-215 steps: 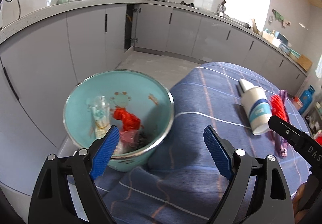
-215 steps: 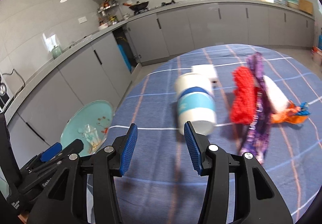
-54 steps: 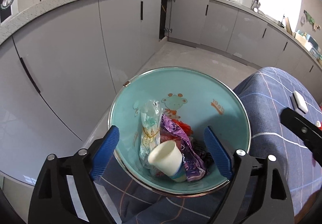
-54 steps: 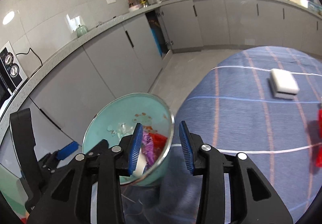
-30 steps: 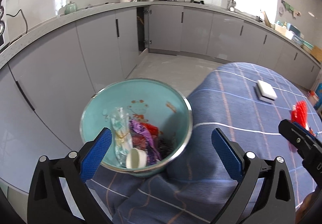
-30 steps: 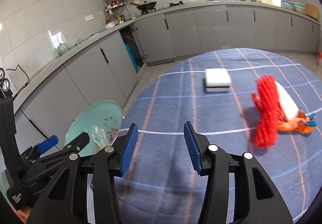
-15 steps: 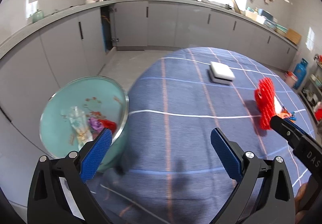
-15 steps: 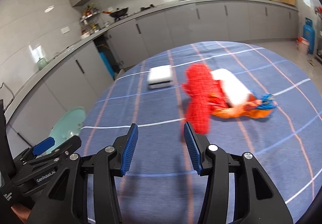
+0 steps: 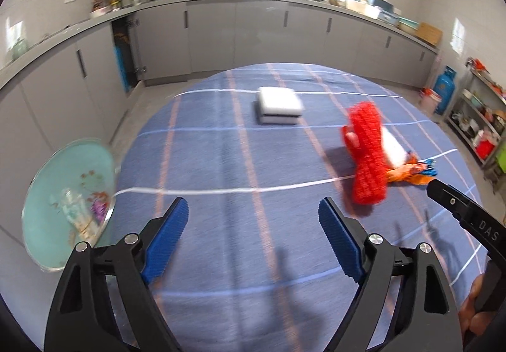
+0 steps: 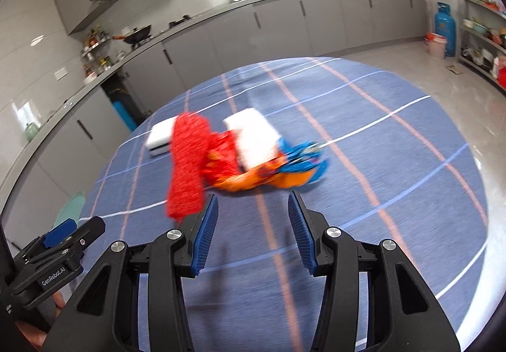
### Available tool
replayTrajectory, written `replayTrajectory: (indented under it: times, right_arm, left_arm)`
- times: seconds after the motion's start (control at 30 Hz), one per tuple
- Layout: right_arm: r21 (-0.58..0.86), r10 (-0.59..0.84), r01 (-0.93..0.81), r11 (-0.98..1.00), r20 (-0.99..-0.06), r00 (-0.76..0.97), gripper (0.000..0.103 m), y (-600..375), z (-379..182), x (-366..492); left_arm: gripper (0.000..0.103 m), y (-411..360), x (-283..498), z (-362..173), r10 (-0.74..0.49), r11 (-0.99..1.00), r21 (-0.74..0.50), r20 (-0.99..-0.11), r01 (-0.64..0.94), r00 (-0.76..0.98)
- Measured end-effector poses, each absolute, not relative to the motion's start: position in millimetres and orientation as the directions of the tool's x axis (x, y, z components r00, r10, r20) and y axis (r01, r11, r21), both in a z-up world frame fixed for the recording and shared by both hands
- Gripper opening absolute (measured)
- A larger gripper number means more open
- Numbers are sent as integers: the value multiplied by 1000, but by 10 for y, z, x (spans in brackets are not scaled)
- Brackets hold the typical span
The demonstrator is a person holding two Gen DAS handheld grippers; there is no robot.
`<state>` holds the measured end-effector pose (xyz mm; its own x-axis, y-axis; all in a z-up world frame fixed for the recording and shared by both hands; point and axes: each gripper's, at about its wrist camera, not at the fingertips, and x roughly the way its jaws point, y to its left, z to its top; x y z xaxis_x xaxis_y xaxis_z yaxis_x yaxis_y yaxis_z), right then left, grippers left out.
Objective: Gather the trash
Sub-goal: 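Move both open tools back over the table toward the red mesh bags, then grasp a red mesh bag with the left tool while the right tool grasps the orange-blue wrapper bundle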
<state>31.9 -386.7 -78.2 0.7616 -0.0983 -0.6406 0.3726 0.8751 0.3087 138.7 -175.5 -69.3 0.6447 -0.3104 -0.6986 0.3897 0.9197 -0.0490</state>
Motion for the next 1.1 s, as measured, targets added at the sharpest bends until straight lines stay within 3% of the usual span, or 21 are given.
replayTrajectory:
  times: [0.07,0.33,0.6,0.7,0.77,0.87,1.0,1.07,1.1]
  right_arm:
    - [302,-120,395,867,-645,755,47,-3986,-771,304]
    - [322,-133,443,836,-666,734,47,-4343,-798,361]
    - [412,-44,432,803,-681,731,47,-4528,-840,559]
    - [406,-36,423,810,-685,727,47,-4528,-845,633]
    - [405,-22,418,813,-697,717,47,-4522,-879,697]
    - [406,-5,417,814,-712,703,47,-4512,-938,755]
    - [427,29,401,810,-713,701,39,-4496,-974,753]
    - [435,42,390,811,-708,705,26,-4470,-952,727]
    - [434,45,384,815,-708,705,25,-4453,-939,719]
  left_arm:
    - [78,-1918,1401,-705,-341,904,-61,-702,424,626]
    - [77,-2386,1494,-749,-398,874,-104,-713,474,578]
    - [74,-2738,1559,-870,-401,856,-87,-734,509,548]
    - [55,-2805,1592,-926,-413,846,-104,-749,524,518]
    - [36,-2782,1621,-944,-434,838,-134,-753,530,495]
    - [25,-2700,1636,-943,-454,837,-167,-745,522,489]
    - [23,-2602,1620,-918,-460,837,-171,-734,521,499]
    - [22,-2564,1590,-890,-464,835,-167,-726,524,507]
    - [22,-2538,1565,-872,-463,836,-160,-721,525,516]
